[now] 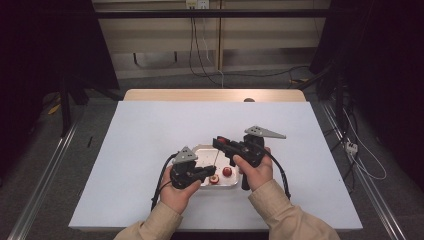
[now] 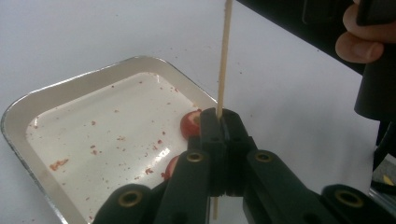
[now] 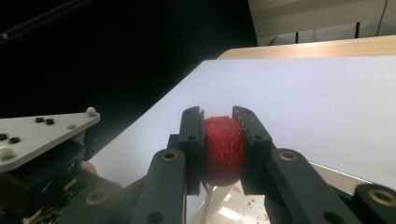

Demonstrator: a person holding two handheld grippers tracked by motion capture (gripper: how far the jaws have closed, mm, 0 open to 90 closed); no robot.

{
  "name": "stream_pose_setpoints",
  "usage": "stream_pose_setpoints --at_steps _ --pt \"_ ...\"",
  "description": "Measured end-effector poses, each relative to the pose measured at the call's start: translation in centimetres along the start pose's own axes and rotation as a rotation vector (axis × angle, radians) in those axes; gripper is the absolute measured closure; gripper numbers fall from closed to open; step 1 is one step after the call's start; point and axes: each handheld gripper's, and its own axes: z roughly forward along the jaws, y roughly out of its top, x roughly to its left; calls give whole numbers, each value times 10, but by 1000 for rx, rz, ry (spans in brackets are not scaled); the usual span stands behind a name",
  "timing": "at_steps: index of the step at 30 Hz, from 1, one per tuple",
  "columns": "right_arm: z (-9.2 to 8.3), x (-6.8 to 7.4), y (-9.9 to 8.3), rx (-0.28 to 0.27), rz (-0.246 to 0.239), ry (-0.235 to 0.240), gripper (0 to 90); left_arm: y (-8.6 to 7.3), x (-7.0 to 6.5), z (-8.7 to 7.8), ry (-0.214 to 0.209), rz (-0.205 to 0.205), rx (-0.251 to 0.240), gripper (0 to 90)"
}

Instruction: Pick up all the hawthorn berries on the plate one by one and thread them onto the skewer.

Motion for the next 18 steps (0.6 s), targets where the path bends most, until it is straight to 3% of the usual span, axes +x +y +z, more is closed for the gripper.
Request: stream_pose_setpoints --at_steps 11,12,13,14,15,16,18 --pt "2 1 -3 -13 -2 0 746 1 0 0 -17 -33 -25 899" --pt "2 1 -4 -13 -3 -3 746 3 0 -2 -23 -38 -67 899" --pt "5 2 -7 26 7 16 747 10 0 -8 -4 -51 -112 898" --pt "11 5 -17 98 32 58 745 16 1 -10 4 -50 -75 897" --pt "12 10 -23 45 -5 28 745 16 3 -8 -2 -52 -50 898" --pt "14 11 -23 64 -14 18 744 15 4 -8 -2 -62 -38 898" --pt "15 6 -23 60 46 46 744 16 2 -11 23 -43 -52 898"
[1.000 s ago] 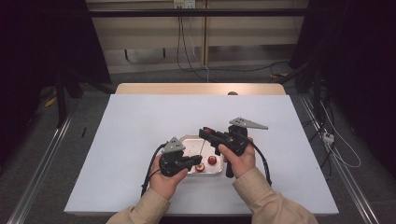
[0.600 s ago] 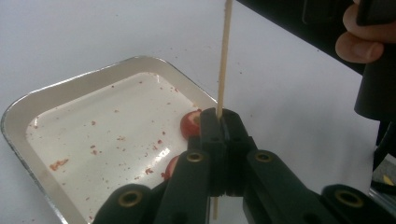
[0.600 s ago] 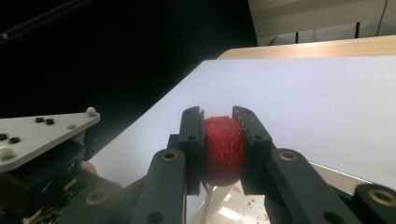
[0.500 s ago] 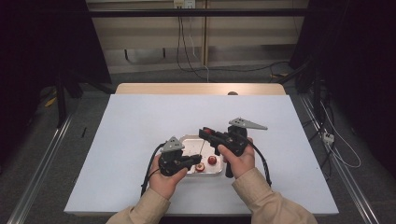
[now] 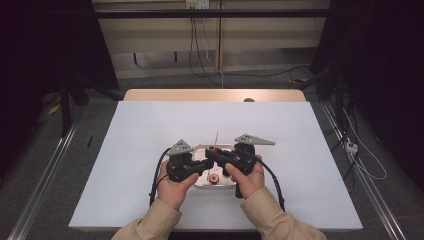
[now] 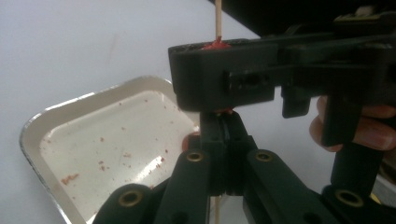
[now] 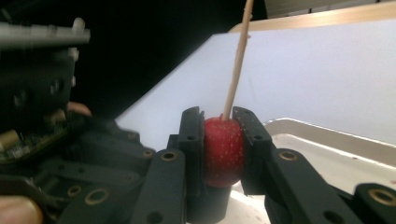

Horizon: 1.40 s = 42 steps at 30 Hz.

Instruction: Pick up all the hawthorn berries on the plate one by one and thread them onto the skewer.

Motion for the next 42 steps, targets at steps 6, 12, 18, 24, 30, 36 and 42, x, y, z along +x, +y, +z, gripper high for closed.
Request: stream_pose_setpoints --at_steps 6,12,18,24,30,36,42 --pt "5 4 7 -39 -22 17 662 -1 7 -3 -10 -26 -21 897" --pt "1 5 13 -56 -5 19 465 -5 13 -7 19 -34 -21 896" --pt "-12 -1 19 -77 -38 -23 282 -9 18 -8 36 -30 -11 895" --pt "-23 -14 18 -38 -106 -93 189 -9 20 -12 32 -13 -16 893" --pt "-27 -26 6 31 -159 -153 161 -11 24 -15 40 -7 -8 892" --pt "-23 -34 -10 103 -187 -181 157 -12 24 -15 30 -2 -7 892" --pt "-20 -39 -18 131 -186 -186 153 -13 24 -16 30 8 -4 891"
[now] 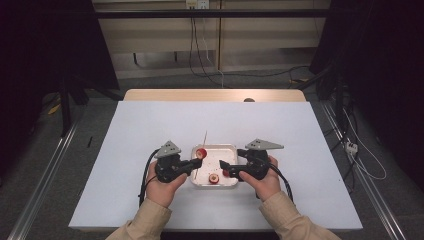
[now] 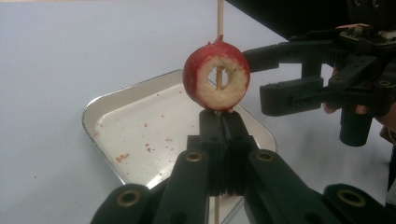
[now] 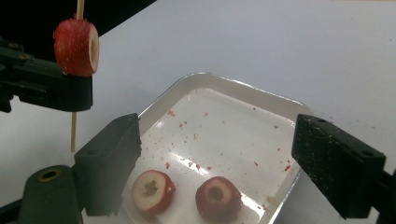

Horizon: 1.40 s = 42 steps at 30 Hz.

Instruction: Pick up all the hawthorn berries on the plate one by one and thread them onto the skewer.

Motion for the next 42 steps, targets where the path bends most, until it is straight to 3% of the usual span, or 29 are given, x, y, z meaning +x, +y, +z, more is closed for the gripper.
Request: stream_pose_setpoints --at_steps 20,33,42 --pt "11 9 -16 75 -60 20 216 -2 0 -1 1 8 3 891" --pt "15 17 -19 95 -75 58 429 -2 1 -2 5 11 6 891" --pt "23 22 -21 121 -86 75 503 -2 0 -1 0 11 8 892"
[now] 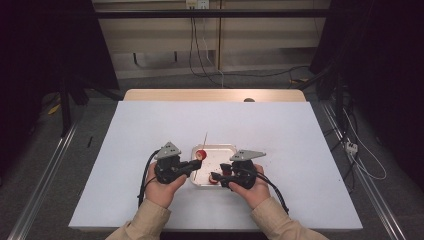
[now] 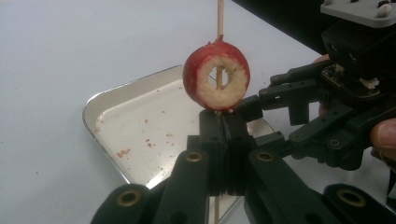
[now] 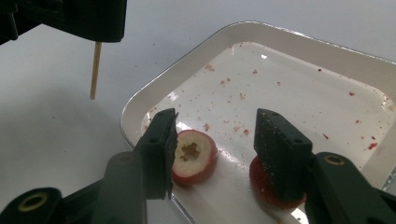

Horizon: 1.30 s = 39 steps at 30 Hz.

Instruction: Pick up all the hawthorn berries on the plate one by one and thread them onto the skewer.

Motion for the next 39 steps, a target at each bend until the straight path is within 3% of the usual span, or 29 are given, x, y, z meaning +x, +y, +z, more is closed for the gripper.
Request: stream_pose_setpoints --at_steps 24,29,34,39 --pt "12 3 -7 37 52 60 579 0 0 1 0 0 2 892" --pt "14 5 -7 38 55 77 614 0 0 1 1 0 2 892" --pt "16 7 -7 38 56 101 711 0 0 1 2 0 3 892" --pt "16 7 -7 41 67 107 722 0 0 1 1 -1 4 892"
